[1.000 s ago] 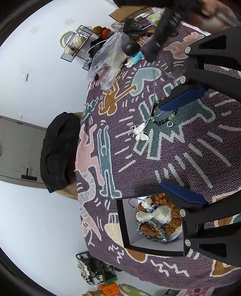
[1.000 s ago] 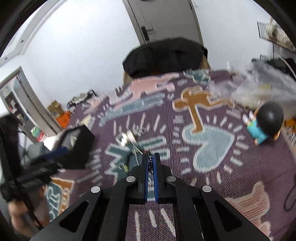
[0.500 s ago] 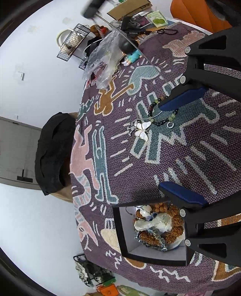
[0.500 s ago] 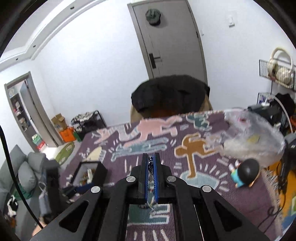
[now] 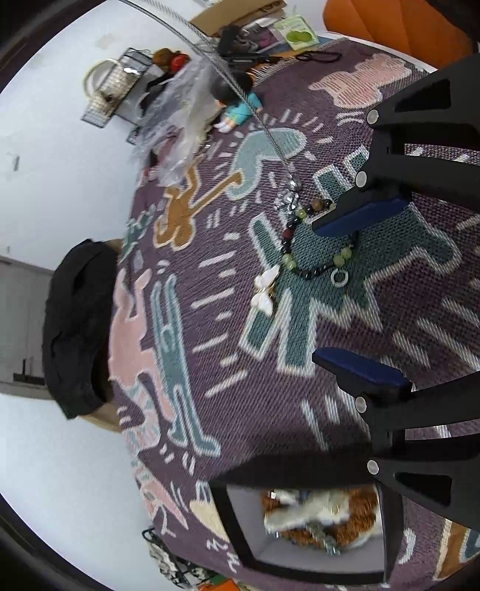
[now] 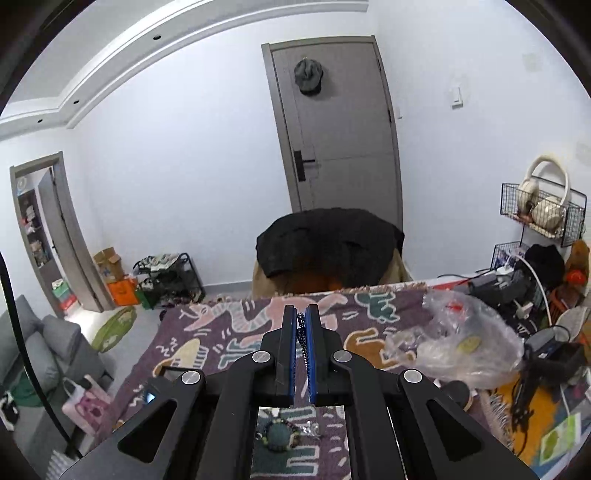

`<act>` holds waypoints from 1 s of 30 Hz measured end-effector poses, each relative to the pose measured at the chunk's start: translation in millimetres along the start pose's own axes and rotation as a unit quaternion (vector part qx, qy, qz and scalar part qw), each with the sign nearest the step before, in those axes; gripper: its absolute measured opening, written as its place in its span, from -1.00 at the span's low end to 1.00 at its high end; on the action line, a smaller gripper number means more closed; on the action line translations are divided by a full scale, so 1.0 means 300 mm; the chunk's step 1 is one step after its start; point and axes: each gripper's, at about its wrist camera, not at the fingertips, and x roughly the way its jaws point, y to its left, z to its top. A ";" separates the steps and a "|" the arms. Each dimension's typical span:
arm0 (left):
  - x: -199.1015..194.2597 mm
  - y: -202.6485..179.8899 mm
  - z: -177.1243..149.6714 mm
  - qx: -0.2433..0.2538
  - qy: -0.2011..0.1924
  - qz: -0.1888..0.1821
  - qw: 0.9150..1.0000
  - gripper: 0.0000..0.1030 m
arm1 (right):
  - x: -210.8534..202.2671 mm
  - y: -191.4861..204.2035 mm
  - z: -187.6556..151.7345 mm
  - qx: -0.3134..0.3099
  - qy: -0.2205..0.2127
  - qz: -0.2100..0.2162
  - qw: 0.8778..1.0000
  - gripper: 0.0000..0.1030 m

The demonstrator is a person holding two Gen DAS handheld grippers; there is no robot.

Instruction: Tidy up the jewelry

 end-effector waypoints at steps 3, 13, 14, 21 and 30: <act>0.057 -0.021 0.000 0.005 0.019 0.009 1.000 -0.03 | -0.023 -0.010 0.020 0.002 -0.008 -0.002 1.000 -0.89; 0.117 -0.060 0.028 0.034 0.028 0.040 0.998 -0.85 | -0.079 -0.021 0.062 -0.003 -0.023 -0.013 1.000 -0.90; 0.113 -0.058 0.030 0.032 0.029 0.033 0.999 -0.85 | -0.079 -0.022 0.064 -0.002 -0.023 -0.013 1.000 -0.90; -0.020 -0.079 0.064 0.042 -0.014 0.020 0.999 -0.85 | -0.078 -0.026 0.071 0.001 -0.024 -0.012 1.000 -0.90; -0.234 -0.032 0.128 0.038 -0.070 0.028 0.996 -0.85 | -0.081 0.028 0.100 -0.008 -0.031 -0.003 0.999 -0.90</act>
